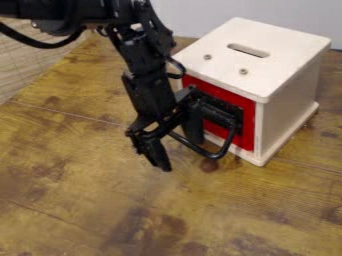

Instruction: Open the drawer

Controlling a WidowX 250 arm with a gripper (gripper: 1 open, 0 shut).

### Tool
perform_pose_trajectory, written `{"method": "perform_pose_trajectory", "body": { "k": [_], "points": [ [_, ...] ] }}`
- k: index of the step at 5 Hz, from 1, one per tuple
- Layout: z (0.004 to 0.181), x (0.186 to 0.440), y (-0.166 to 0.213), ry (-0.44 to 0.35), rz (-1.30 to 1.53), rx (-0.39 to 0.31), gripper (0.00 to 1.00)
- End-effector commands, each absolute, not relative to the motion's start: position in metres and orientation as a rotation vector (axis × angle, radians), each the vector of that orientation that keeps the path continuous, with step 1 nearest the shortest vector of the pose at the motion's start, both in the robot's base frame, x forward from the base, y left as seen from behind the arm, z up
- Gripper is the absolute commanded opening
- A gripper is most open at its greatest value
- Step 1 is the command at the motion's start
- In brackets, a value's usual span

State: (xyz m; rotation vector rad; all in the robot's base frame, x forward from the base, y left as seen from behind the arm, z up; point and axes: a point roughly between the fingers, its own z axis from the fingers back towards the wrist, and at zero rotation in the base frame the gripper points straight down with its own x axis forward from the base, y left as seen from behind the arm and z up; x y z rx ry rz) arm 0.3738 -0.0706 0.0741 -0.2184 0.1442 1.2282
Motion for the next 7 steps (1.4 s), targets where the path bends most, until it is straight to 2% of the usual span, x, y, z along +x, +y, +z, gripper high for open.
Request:
{"method": "perform_pose_trajectory", "body": {
  "k": [1,2,4,7],
  "points": [
    [0.090,0.376,-0.091,0.108,1.209,-0.278,1.00],
    [0.087,0.371,-0.099,0.115,1.208,-0.289,1.00],
    [0.096,0.370,-0.100,0.124,1.282,-0.306,1.00],
    [0.112,0.369,-0.070,0.141,1.280,-0.317,1.00]
  ]
}}
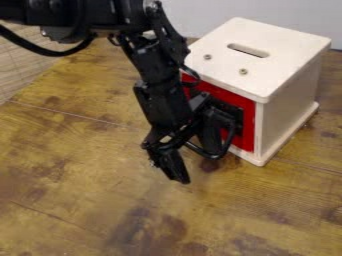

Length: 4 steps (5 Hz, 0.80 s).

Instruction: Open the drawer

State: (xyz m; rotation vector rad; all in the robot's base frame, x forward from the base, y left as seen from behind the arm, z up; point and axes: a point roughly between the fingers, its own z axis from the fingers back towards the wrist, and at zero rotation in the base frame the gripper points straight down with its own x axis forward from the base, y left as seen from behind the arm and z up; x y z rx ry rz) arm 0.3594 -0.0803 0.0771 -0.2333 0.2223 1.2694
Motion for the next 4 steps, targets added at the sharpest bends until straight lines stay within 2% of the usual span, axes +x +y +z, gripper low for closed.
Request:
{"method": "perform_pose_trajectory", "body": {
  "k": [1,3,4],
  "points": [
    [0.118,0.367,-0.067,0.148,1.266,-0.320,1.00],
    [0.126,0.378,-0.064,0.156,1.220,-0.327,1.00],
    [0.124,0.378,-0.061,0.154,1.195,-0.331,1.00]
  ]
}}
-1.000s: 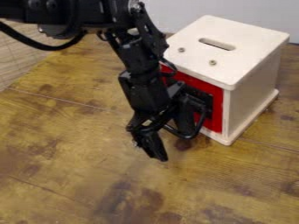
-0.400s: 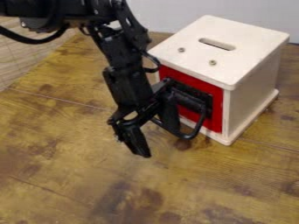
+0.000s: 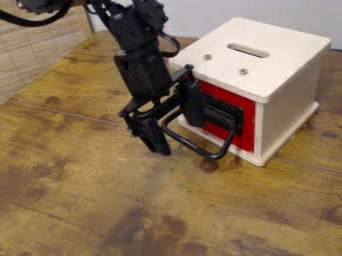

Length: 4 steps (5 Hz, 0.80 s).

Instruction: Open the drawer

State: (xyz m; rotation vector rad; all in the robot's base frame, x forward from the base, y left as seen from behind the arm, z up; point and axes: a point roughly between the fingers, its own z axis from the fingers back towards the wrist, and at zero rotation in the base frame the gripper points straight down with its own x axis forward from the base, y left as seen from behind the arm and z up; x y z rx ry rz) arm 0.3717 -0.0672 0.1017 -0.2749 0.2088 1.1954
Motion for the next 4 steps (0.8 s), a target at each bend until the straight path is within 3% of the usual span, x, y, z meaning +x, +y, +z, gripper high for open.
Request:
{"method": "perform_pose_trajectory", "body": {
  "k": [1,4],
  "points": [
    [0.121,0.377,-0.058,0.164,1.168,-0.332,1.00],
    [0.097,0.375,-0.048,0.164,1.201,-0.340,1.00]
  ]
}}
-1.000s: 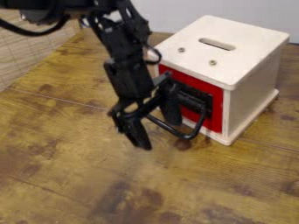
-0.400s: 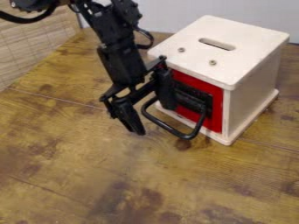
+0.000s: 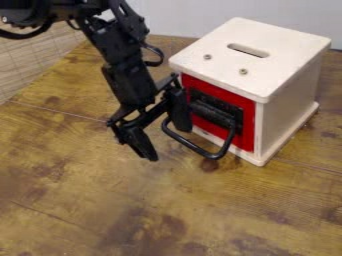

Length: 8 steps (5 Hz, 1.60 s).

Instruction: Open the drawer

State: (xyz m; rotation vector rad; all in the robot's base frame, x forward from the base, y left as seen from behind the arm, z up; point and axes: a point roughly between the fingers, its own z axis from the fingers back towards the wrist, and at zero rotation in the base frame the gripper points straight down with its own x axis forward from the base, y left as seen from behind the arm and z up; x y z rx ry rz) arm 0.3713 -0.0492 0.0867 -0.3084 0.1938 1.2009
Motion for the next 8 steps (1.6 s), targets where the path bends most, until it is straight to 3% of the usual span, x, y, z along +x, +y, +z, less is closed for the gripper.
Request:
{"method": "perform_pose_trajectory", "body": {
  "k": [1,5,8],
  "points": [
    [0.091,0.374,-0.054,0.167,1.194,-0.341,1.00],
    [0.077,0.369,-0.101,0.140,1.229,-0.385,1.00],
    [0.076,0.369,-0.105,0.105,1.338,-0.410,1.00]
  ]
}}
